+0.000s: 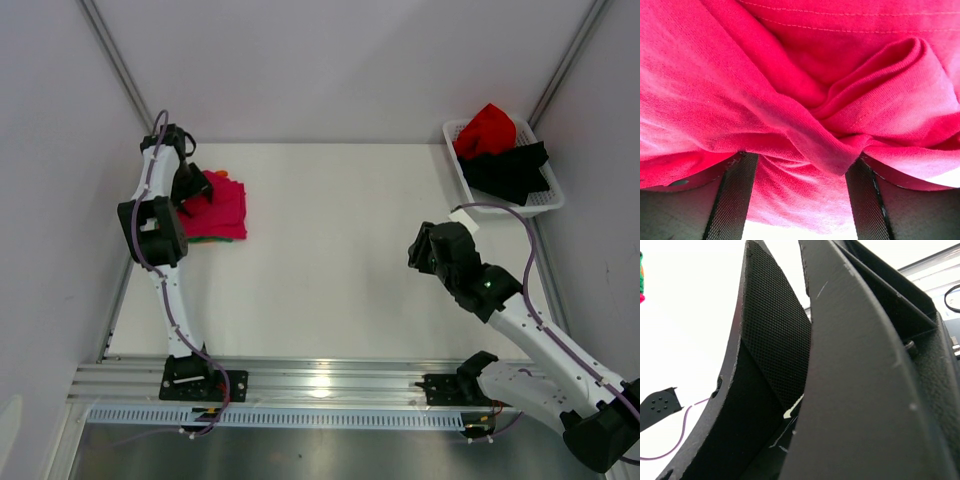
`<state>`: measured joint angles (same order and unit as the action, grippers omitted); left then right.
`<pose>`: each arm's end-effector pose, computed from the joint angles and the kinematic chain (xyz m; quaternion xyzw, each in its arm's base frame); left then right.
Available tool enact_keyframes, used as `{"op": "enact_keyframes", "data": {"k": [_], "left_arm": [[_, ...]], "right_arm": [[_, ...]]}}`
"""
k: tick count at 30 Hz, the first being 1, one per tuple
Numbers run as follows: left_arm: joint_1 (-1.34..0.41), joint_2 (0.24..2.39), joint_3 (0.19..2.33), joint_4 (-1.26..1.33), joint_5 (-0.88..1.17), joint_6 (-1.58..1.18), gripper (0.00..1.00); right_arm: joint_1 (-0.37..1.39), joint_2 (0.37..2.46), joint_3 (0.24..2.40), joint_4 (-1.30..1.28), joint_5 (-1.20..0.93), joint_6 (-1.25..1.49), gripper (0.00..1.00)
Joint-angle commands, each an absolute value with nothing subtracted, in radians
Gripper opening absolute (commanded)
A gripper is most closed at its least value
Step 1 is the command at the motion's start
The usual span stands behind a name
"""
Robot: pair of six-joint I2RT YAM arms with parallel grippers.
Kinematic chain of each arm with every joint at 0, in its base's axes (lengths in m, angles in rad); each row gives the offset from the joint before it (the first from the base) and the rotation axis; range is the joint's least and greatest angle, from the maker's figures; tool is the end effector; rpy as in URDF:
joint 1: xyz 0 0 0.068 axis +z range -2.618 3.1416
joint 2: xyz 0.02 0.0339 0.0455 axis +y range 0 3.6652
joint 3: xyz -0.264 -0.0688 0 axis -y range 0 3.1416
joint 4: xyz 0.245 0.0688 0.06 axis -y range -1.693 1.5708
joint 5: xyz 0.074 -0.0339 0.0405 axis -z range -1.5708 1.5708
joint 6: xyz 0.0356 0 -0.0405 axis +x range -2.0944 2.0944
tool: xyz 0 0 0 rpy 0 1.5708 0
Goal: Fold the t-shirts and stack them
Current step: Put the neatly folded tshirt into the corner of the board with the left arm
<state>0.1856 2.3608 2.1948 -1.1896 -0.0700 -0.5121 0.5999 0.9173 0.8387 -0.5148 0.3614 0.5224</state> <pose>0.4737 0.0915 0.2110 -0.3432 0.9325 0.0169 0.1116 0.1700 0.1011 0.3037 0.0507 0.8712 0.1114 0.4755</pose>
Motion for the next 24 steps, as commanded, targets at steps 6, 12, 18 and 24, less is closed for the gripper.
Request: {"op": "enact_keyframes", "data": {"k": [6,12,18,24], "left_arm": [[0.195,2.355,2.256,-1.055,-0.014,-0.459,0.73],[0.193,2.387,2.295,-1.028,0.051,-0.451,0.73],[0.195,2.413,2.333,-1.005,0.08,-0.437,0.74],[0.206,2.422,2.342,-0.993,0.103,-0.436,0.75]], "right_arm": [[0.597,0.949,0.902,-0.495,0.365,0.512,0.41],[0.597,0.972,0.927,-0.503,0.368,0.512,0.41],[0.597,0.985,0.94,-0.511,0.373,0.514,0.41],[0.597,0.982,0.943,-0.529,0.377,0.517,0.41]]}}
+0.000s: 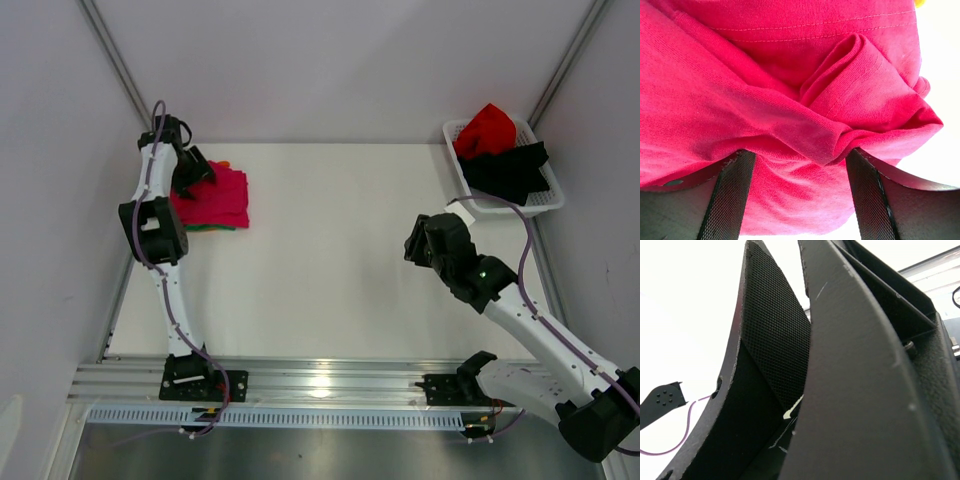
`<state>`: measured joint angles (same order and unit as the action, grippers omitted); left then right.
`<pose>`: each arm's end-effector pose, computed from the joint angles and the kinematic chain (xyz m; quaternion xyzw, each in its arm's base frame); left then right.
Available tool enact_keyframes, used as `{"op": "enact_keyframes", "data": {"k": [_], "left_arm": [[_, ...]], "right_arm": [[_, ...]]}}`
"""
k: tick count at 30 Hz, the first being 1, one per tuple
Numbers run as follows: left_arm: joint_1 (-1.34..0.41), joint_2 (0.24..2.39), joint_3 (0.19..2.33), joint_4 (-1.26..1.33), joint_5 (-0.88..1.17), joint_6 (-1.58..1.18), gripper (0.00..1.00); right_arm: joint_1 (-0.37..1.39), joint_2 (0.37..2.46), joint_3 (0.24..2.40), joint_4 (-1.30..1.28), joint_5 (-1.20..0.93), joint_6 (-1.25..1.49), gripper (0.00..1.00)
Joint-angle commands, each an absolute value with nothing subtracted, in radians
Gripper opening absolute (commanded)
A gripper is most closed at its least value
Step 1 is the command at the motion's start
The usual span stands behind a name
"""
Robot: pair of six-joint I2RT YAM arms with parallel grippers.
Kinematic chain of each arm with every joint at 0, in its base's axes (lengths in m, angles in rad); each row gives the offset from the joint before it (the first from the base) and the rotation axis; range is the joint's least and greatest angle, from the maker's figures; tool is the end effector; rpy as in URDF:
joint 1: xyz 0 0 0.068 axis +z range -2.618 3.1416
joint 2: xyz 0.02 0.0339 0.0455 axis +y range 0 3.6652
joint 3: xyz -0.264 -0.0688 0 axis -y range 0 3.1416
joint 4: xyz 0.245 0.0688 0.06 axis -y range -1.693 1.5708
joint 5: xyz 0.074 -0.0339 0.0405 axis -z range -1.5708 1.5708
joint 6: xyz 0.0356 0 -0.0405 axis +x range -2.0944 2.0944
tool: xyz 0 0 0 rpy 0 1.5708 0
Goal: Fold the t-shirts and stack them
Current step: Put the neatly folded tshirt into the corner of the board with the left arm
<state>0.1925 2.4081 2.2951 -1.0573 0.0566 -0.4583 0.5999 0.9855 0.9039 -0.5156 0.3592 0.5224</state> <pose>0.5000 0.0954 0.2214 -0.3078 0.9300 -0.0538 0.1934 0.1820 0.1093 0.3130 0.0498 0.8722 0.1113 0.4737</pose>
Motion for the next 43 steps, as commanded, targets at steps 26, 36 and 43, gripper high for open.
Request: {"op": "enact_keyframes", "data": {"k": [26,36,43], "left_arm": [[0.019,1.26,1.249,0.085,0.578,-0.658,0.99],[-0.097,1.195,1.252,-0.08,0.459,-0.483,1.0],[-0.097,1.178,1.239,-0.115,0.411,-0.448,0.99]], "right_arm": [[0.655,1.071,0.948,-0.411,0.598,0.399,0.55],[0.683,1.092,0.944,-0.356,0.672,0.325,0.69],[0.681,1.12,0.953,-0.344,0.638,0.33,0.68]]}}
